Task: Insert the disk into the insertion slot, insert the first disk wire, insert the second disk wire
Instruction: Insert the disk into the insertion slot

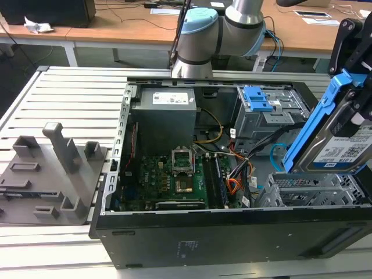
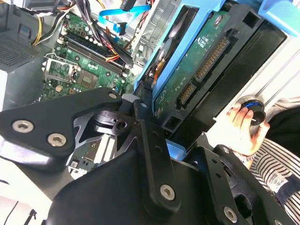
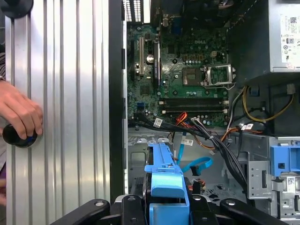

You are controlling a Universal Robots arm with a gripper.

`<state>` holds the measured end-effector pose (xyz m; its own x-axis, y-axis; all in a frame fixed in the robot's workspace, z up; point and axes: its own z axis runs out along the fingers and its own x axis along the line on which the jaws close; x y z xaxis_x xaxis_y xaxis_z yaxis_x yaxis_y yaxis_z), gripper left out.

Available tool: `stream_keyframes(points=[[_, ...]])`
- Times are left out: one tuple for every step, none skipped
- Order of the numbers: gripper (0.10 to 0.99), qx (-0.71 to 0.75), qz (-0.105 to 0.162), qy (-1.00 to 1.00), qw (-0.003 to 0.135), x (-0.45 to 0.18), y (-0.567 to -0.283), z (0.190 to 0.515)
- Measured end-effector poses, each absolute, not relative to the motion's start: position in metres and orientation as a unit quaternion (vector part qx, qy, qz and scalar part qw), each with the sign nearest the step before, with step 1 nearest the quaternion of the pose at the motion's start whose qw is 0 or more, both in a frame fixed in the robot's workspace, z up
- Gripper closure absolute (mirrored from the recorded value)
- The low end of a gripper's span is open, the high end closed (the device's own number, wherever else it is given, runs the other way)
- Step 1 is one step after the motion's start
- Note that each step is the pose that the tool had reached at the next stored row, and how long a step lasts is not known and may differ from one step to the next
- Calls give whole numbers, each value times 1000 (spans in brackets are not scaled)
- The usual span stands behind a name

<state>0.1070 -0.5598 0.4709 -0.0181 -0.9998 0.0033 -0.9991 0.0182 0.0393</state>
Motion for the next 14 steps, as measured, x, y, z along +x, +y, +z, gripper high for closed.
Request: stream_keyframes(points=[[722, 701, -13, -713, 15, 107, -560, 470], [722, 701, -13, -713, 15, 107, -560, 469], [722, 701, -13, -713, 15, 107, -560, 468], [722, 701, -13, -713, 15, 107, -560, 466], [722, 701, -13, -713, 15, 107, -560, 465], [722, 701, -13, -713, 15, 107, -560, 465], [722, 701, -13, -713, 15, 107, -560, 464], [722, 701, -13, -713, 15, 107, -560, 463], [722, 701, -13, -713, 15, 107, -560, 462], [722, 701, -13, -713, 15, 107, -560, 462], [722, 701, -13, -713, 15, 107, -560, 460], [722, 701, -13, -713, 15, 107, -560, 458], [722, 701, -13, -713, 15, 107, -560, 456], [722, 701, -13, -713, 15, 107, -560, 455]])
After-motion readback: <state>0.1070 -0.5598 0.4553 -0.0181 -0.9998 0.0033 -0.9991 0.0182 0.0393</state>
